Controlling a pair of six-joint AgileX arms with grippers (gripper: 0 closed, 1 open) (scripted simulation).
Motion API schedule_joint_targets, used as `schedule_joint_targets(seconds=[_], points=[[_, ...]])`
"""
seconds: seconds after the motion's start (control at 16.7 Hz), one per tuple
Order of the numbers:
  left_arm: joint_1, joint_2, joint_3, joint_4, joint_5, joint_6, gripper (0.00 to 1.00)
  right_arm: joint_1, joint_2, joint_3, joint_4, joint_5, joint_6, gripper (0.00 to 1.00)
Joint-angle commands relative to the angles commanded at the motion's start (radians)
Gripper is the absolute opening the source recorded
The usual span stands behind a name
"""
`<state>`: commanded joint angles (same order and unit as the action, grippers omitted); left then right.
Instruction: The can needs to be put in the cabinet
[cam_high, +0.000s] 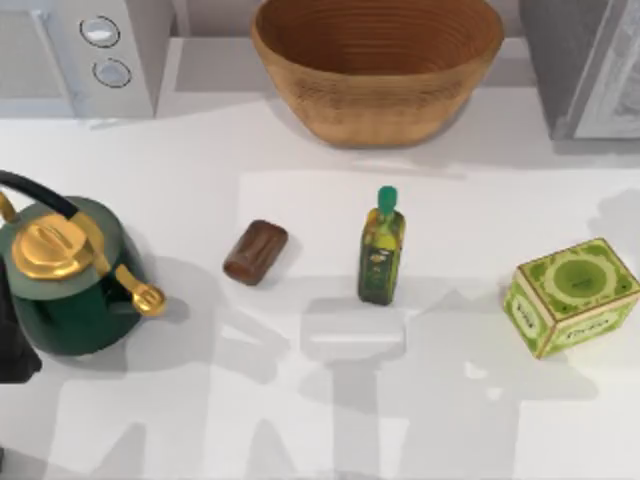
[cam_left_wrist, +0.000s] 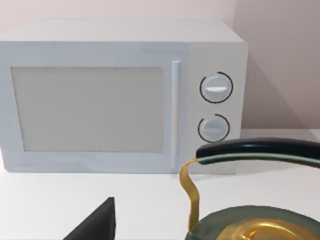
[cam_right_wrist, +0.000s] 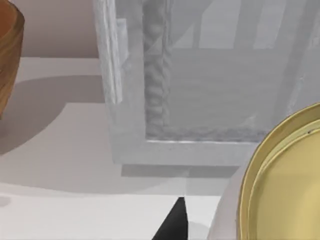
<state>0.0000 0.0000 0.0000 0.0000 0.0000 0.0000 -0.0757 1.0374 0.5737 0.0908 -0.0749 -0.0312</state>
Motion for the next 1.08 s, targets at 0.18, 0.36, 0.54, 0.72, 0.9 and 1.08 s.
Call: schedule_joint_targets(seconds=[0.18, 0.36, 0.54, 0.72, 0.9, 1.08], points=[[0.000, 0.000, 0.000, 0.000, 0.000, 0.000, 1.00, 0.024, -0.245, -0.133, -0.020, 0.010, 0.004, 0.00], [0.000, 0.000, 0.000, 0.000, 0.000, 0.000, 1.00, 0.043, -0.512, -0.271, -0.044, 0.028, 0.011, 0.00], [0.000, 0.000, 0.000, 0.000, 0.000, 0.000, 1.00, 0.057, -0.759, -0.403, -0.066, 0.049, 0.019, 0.00], [0.000, 0.000, 0.000, 0.000, 0.000, 0.000, 1.00, 0.068, -0.940, -0.509, -0.082, 0.066, 0.026, 0.00], [0.000, 0.000, 0.000, 0.000, 0.000, 0.000, 1.00, 0.075, -1.030, -0.568, -0.090, 0.074, 0.031, 0.00], [0.000, 0.000, 0.000, 0.000, 0.000, 0.000, 1.00, 0.076, -1.037, -0.574, -0.091, 0.075, 0.031, 0.00]])
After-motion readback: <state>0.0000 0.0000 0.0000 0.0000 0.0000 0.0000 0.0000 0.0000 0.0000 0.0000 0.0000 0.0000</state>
